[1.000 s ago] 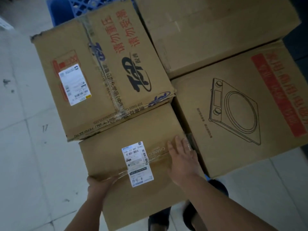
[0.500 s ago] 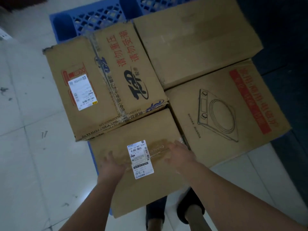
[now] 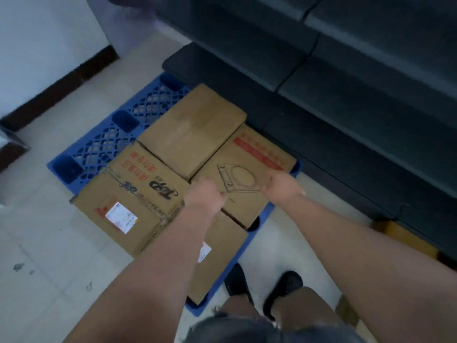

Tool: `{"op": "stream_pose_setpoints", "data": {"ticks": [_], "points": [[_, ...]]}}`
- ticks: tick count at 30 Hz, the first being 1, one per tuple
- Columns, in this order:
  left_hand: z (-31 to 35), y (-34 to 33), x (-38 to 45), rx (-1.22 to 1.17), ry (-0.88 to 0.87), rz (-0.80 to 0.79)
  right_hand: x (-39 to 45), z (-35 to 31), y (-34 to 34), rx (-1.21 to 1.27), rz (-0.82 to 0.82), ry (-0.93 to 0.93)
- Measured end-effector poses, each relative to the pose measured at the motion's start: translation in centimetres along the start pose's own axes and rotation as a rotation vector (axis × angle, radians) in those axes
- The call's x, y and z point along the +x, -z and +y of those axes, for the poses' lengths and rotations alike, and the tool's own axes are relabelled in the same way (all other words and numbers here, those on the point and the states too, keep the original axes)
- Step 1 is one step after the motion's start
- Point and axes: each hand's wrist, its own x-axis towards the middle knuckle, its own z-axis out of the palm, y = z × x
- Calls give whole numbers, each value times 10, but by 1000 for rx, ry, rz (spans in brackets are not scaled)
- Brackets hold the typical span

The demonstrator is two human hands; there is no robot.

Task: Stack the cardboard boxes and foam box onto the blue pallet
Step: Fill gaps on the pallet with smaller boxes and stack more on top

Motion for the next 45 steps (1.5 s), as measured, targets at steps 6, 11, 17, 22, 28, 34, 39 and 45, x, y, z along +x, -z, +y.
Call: {"op": "stream_pose_setpoints", "data": {"ticks": [6, 11, 17, 22, 28, 34, 39, 45], "points": [[113, 15, -9, 151, -297, -23, -79, 122, 45, 224, 247, -301], [213, -14, -45, 293, -525, -56, -161, 221, 38, 430, 384, -589], [310, -69, -118, 408, -704, -108, -262, 311, 8, 587, 479, -808], [365, -121, -185, 445, -792, -138, -333, 375, -19, 671, 535, -915], [405, -179, -237, 454, -838, -201, -377, 435, -44, 733, 587, -970], [434, -190, -246, 523, -830, -193, -392, 466, -57, 842, 571, -1000], [476, -193, -232, 533, -834, -203, -382, 493, -52, 893, 566, -1008], [545, -211, -188, 577, -872, -268, -336, 534, -28, 984, 559, -1052]]}}
